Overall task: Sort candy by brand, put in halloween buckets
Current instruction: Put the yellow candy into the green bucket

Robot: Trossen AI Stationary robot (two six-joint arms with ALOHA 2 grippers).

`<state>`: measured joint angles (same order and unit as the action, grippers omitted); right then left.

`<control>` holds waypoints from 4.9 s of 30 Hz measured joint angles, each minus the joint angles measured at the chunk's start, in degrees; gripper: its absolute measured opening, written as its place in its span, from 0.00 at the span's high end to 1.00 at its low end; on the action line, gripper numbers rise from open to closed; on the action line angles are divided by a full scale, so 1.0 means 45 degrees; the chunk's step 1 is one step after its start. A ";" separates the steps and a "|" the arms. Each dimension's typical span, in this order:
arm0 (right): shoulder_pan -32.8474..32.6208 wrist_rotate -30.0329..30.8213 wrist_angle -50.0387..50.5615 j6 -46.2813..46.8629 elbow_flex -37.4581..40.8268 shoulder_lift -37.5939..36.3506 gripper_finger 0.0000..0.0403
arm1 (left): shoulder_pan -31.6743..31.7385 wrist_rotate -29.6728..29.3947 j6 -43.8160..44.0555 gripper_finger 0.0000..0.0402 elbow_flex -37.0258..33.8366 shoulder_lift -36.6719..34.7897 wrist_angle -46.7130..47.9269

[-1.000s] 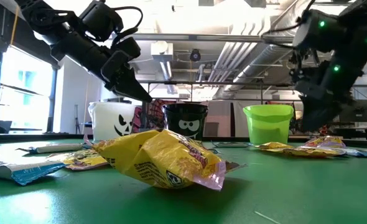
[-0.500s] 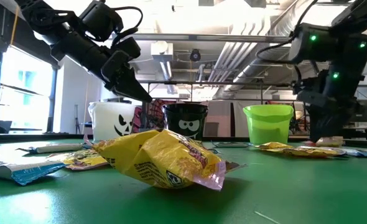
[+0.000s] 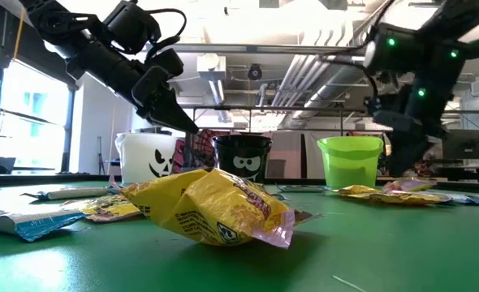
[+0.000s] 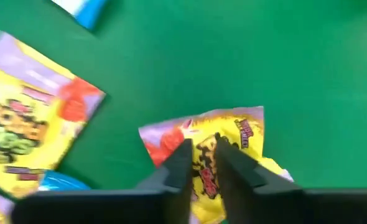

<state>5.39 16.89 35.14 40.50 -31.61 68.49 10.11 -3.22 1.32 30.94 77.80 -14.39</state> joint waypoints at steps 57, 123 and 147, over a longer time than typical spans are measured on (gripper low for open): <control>0.1203 0.0367 -0.1192 0.3517 0.0879 0.0000 0.98 | -0.0001 0.0044 -0.0112 0.95 0.0000 0.0000 0.0005; 0.7670 -0.0666 -0.0198 -0.8992 -0.5127 0.1097 0.60 | 0.0083 -0.0107 0.0330 0.94 0.0000 -0.0005 0.0309; 0.0860 -0.4114 -0.8964 -0.9187 -0.0712 0.0981 0.63 | -0.1073 0.2661 -0.1955 0.75 0.0000 0.0053 0.0623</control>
<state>9.26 -1.63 -5.20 -0.84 -34.81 72.90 5.28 8.75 -7.47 30.94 78.04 -11.59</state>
